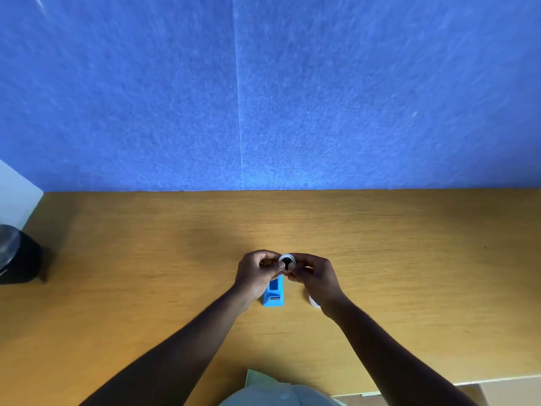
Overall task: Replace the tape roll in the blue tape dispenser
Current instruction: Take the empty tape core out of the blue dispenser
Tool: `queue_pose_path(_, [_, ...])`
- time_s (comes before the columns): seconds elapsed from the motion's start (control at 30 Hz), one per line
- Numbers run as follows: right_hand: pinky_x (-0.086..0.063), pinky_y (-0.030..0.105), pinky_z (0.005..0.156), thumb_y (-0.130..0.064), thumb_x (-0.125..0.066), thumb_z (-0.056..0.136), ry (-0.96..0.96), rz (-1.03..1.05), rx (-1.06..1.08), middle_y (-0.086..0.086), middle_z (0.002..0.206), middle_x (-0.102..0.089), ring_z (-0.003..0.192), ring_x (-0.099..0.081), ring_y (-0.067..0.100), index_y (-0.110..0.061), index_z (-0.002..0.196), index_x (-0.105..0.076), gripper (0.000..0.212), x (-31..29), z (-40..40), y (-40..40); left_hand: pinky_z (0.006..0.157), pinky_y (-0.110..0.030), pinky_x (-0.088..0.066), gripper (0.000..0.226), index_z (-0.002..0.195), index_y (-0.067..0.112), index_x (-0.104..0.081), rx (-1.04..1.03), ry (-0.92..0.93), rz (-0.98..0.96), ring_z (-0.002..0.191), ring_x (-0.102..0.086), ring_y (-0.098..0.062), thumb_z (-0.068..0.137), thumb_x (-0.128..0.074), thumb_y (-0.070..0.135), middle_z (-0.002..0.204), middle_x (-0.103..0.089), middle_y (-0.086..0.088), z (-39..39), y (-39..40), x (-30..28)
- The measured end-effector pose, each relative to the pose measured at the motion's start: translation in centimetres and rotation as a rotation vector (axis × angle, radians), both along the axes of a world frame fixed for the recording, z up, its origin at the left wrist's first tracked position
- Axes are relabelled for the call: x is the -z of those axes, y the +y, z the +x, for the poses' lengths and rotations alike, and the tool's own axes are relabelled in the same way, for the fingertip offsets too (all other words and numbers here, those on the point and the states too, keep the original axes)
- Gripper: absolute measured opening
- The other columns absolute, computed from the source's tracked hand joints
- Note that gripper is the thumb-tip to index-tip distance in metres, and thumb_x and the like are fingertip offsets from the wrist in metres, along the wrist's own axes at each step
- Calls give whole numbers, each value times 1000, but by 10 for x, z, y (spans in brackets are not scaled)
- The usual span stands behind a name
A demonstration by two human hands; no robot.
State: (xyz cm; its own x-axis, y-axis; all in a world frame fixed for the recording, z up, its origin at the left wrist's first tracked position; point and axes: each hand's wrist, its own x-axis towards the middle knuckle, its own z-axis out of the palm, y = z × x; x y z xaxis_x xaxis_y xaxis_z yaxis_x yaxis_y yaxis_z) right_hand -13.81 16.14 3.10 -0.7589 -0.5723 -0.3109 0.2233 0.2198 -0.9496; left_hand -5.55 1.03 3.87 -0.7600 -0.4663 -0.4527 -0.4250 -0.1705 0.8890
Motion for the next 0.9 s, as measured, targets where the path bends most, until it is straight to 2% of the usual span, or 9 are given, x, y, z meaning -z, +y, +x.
queue_pose_path(0.13, [-64, 28, 79, -11, -71, 98, 76, 45, 36, -2, 96, -84, 91, -80, 16, -33, 105, -81, 25, 1, 5, -4, 79, -27, -64, 10, 95, 20, -73, 3, -8, -96, 87, -74, -11, 87, -79, 19, 93, -76, 0, 0, 4, 0])
queue_pose_path(0.23, [-64, 28, 76, -11, -71, 98, 139, 97, 56, -5, 92, -83, 86, -79, 13, -27, 108, -81, 22, 4, 8, -6, 84, -33, -63, 17, 104, 15, -72, 22, -29, -180, 93, -73, -14, 90, -77, 22, 96, -75, 1, 0, 6, 0])
queue_pose_path(0.37, [-64, 27, 72, -6, -71, 96, 189, 132, 75, -4, 90, -83, 83, -79, 13, -20, 108, -82, 21, 7, 11, -9, 82, -34, -63, 13, 102, 15, -71, 5, -33, -259, 89, -72, -13, 90, -76, 20, 94, -74, 2, -2, 11, -1])
queue_pose_path(0.5, [-66, 39, 86, -14, -76, 95, 13, 83, 55, 6, 100, -81, 94, -80, 22, -15, 108, -78, 14, 1, 4, -5, 88, -41, -63, 10, 103, 15, -72, -13, -7, -204, 94, -72, -18, 94, -72, 18, 98, -74, -1, -4, 11, -1])
queue_pose_path(0.6, [-65, 31, 83, -15, -77, 94, -169, -23, 36, 18, 110, -77, 99, -79, 26, -3, 112, -73, 21, -7, -4, -1, 92, -42, -61, 14, 108, 15, -73, 13, -16, -133, 100, -72, -18, 94, -72, 16, 103, -75, -2, -5, 7, 0])
queue_pose_path(0.67, [-63, 28, 81, -12, -67, 101, -257, -81, 40, 21, 113, -78, 101, -79, 26, 3, 116, -71, 22, -10, -6, 1, 92, -41, -62, 14, 106, 16, -74, -1, -16, -75, 101, -73, -18, 92, -74, 15, 103, -76, -3, -6, 7, 1])
queue_pose_path(0.77, [-64, 27, 80, -8, -60, 105, -275, -90, 69, 24, 113, -78, 99, -80, 26, 8, 117, -69, 22, -11, -7, 1, 90, -40, -63, 14, 105, 14, -75, -39, -19, -27, 102, -73, -20, 91, -75, 13, 102, -76, -5, -8, 7, 3])
queue_pose_path(0.9, [-65, 28, 78, -1, -66, 99, -313, -141, 123, 19, 104, -77, 92, -79, 22, 7, 120, -66, 22, -10, -9, 2, 90, -41, -63, 19, 110, 12, -77, -31, -29, 21, 104, -73, -20, 91, -74, 8, 108, -76, -8, -9, 7, 6])
